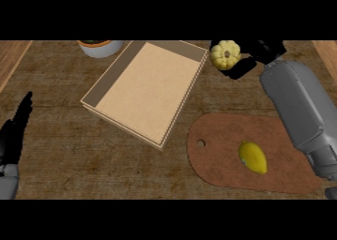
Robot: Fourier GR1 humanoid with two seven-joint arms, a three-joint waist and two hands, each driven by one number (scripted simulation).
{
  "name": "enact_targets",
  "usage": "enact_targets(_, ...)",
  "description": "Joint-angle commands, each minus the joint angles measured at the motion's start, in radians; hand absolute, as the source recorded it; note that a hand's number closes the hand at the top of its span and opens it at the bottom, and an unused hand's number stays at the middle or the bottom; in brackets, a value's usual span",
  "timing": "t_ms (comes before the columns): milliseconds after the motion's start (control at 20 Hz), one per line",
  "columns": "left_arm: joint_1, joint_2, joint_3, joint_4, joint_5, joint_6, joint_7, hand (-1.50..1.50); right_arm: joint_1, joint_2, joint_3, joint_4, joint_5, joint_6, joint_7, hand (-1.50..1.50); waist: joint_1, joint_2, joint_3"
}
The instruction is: Pick the squash from the cutting board and place it in the cardboard box
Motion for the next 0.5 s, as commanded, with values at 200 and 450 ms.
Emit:
enact_targets(200,-0.001,0.035,0.022,-0.017,0.025,-0.062,0.009,0.0,-0.178,0.146,-0.071,0.103,-0.083,0.072,0.11,1.5,0.013,0.003,0.0)
enact_targets(450,-0.029,-0.025,-0.005,0.01,-0.007,-0.012,0.006,0.0,-0.252,0.262,-0.097,0.17,-0.097,0.023,0.214,1.5,0.01,0.006,-0.001)
